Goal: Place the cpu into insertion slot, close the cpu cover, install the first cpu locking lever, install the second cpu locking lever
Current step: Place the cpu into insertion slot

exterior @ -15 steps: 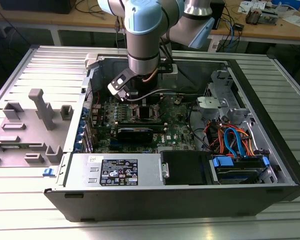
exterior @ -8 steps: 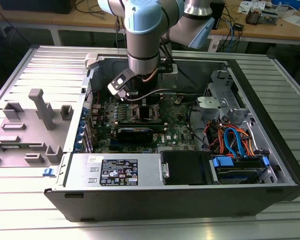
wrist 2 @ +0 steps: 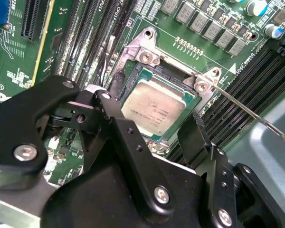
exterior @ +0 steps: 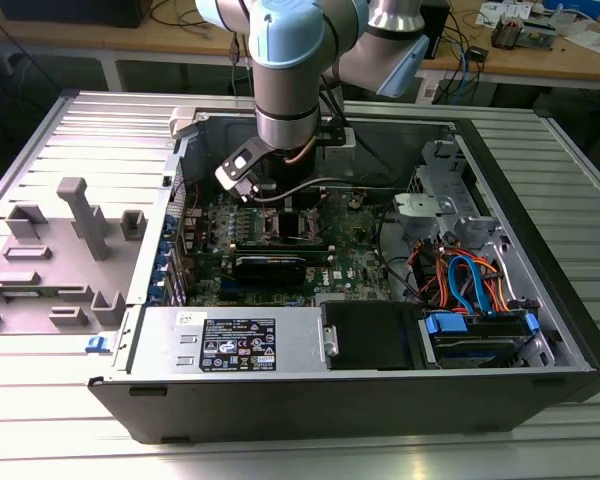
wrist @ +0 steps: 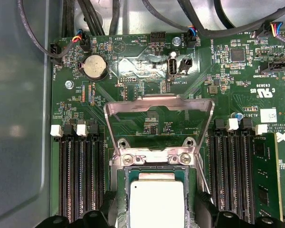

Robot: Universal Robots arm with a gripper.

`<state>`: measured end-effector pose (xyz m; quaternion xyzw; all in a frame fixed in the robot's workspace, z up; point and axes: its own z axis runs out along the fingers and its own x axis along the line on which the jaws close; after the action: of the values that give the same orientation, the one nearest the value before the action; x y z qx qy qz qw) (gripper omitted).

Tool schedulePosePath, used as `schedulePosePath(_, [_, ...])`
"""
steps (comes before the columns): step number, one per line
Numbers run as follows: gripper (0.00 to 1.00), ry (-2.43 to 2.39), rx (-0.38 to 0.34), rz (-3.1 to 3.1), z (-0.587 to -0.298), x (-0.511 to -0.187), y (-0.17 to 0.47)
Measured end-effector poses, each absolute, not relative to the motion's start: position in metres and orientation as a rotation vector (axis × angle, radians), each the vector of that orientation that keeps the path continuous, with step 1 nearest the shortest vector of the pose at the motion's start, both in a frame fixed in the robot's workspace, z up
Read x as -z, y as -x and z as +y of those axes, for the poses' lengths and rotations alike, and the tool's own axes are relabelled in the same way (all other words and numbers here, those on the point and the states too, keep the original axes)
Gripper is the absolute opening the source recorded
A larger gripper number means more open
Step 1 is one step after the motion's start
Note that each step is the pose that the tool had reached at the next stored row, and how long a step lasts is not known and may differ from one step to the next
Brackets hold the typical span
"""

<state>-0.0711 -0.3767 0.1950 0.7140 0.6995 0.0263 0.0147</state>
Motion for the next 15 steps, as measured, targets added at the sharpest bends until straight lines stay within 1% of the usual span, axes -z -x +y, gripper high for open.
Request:
schedulePosePath(3, [0.73,-2.222,-0.082,2.177,-0.3767,-0.195,0.0711])
schedulePosePath(4, [0.65,-2.222,-0.082,2.177,-0.3767,-0.195,0.0711])
schedulePosePath(6, [0.65,-2.222,-0.081,2.177,-0.3767,-0.1951,0.0711])
schedulePosePath(7, [0.64,-2.222,-0.081,2.177,-0.3768,-0.1952,0.0712])
schedulePosePath(8, [0.6,-2.222,-0.081,2.177,-0.3768,-0.1952,0.0712])
schedulePosePath(15, [0.6,-2.222,-0.082,2.178,-0.3767,-0.195,0.0711])
